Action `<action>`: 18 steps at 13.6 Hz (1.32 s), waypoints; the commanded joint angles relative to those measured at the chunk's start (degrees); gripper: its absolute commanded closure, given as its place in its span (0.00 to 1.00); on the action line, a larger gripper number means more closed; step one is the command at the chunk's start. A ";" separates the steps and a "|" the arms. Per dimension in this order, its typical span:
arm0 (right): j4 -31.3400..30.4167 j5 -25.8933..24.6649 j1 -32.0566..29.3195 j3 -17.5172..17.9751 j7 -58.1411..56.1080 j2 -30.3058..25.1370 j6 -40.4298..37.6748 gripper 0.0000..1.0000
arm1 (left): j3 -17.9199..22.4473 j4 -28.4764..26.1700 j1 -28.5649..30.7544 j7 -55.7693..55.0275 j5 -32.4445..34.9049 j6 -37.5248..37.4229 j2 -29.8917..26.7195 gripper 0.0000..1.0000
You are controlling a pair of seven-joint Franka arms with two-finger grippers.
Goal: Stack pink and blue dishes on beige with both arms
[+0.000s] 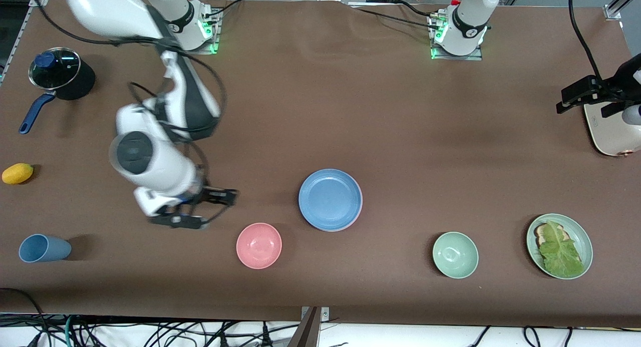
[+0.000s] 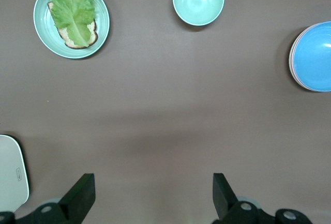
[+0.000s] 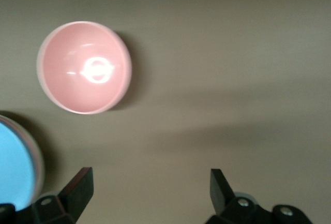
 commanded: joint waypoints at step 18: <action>-8.25 2.76 -5.31 -6.00 -13.99 -26.02 -24.95 0.00 | -0.09 1.61 0.03 -3.36 -0.66 0.00 -0.34 0.00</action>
